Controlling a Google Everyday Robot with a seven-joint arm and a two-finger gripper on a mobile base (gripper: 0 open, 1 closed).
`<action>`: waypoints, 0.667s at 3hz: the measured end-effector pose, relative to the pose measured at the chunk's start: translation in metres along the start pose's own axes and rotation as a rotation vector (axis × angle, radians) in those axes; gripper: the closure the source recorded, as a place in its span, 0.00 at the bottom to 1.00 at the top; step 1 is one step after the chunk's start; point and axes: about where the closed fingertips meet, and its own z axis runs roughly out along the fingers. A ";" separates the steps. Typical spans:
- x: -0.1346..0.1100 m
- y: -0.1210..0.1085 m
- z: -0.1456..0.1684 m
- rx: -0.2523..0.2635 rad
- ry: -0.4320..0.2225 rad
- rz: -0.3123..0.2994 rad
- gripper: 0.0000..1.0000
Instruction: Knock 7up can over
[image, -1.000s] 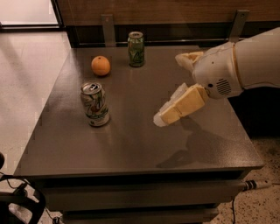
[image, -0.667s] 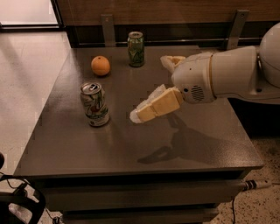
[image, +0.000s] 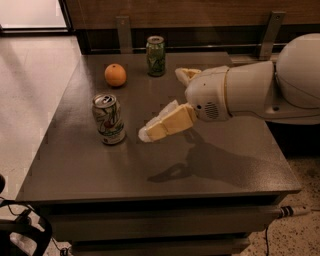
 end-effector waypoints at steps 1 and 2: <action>0.013 0.001 0.042 -0.006 -0.077 0.026 0.00; 0.017 0.002 0.074 -0.015 -0.167 0.038 0.00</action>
Offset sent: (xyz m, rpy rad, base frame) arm 0.0420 0.0798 -0.0692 0.2822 -0.0509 0.0190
